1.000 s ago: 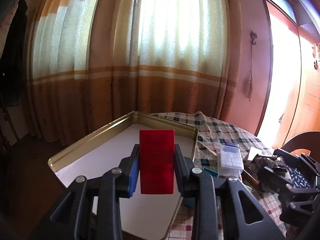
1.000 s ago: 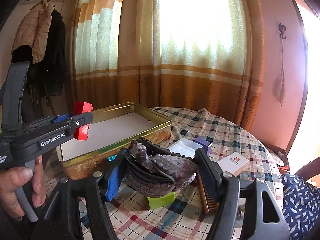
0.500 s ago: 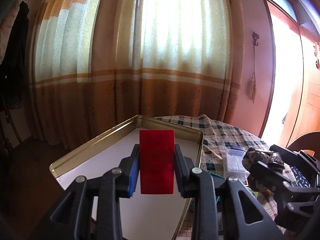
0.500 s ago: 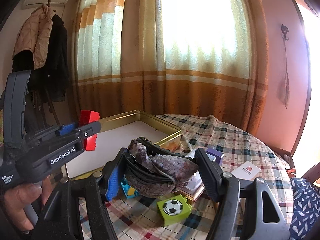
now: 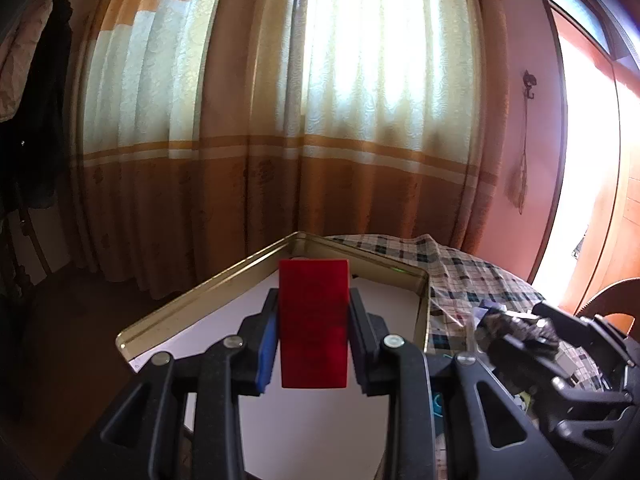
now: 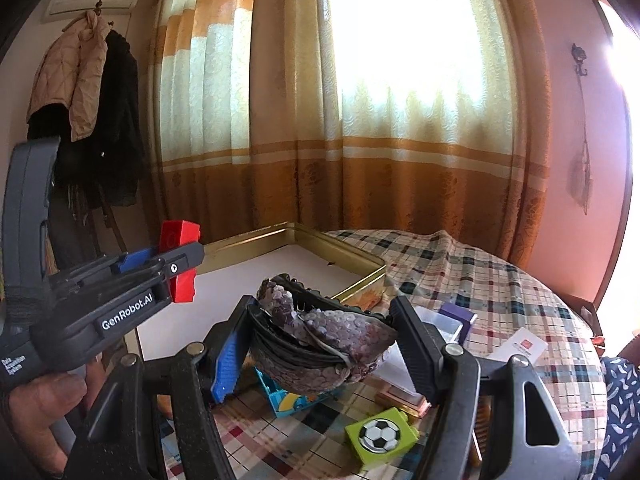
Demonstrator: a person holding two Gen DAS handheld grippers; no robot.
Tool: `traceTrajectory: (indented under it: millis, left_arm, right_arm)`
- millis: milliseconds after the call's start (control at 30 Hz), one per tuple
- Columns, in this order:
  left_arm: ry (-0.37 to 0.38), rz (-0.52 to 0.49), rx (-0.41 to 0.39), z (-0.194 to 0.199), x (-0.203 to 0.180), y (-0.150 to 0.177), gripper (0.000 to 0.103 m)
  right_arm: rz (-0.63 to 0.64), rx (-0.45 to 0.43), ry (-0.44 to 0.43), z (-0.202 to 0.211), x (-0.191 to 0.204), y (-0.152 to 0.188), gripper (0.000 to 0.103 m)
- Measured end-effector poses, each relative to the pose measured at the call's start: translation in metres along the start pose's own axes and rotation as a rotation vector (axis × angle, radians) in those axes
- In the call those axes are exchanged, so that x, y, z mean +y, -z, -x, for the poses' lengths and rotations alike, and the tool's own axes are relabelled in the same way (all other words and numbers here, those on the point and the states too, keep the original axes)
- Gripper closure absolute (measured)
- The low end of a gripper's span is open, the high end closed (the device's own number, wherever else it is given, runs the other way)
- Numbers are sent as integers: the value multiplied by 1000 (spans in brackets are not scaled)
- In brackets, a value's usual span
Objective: Organize rigid objects
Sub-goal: 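Carry the red brick and grey pouch with both grippers over the gold tin tray, then open the left gripper to drop the red brick in the tray while the right releases the pouch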
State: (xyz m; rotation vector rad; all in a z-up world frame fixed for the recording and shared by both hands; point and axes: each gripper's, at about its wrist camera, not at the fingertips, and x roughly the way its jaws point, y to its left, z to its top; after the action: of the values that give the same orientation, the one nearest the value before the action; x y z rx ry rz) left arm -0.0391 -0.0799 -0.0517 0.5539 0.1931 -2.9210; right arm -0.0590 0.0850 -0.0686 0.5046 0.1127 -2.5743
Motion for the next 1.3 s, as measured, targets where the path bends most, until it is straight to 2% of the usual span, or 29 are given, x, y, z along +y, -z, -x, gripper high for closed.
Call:
traceTrajectory:
  millis: [300, 533, 600, 800, 933, 1167, 1300]
  left_arm:
    - [-16, 5, 61, -15, 8, -5, 73]
    - [10, 17, 171, -36, 16, -16, 73]
    - [-5, 3, 197, -40, 17, -19, 73]
    - [2, -27, 272, -52, 23, -33, 73]
    - [27, -21, 359, -70, 26, -42, 73]
    - [-11, -79, 437, -99, 23, -50, 73]
    - [-7, -103, 487, -113, 21, -52, 73]
  right_arm:
    - [11, 63, -21, -23, 3, -6, 33]
    - [23, 94, -41, -37, 3, -23, 33]
    - [32, 104, -44, -43, 3, -30, 33]
    - [33, 169, -69, -75, 5, -45, 33]
    - [62, 214, -65, -99, 6, -55, 33]
    - [64, 310, -86, -136, 4, -59, 33]
    - [93, 359, -89, -151, 6, -59, 33]
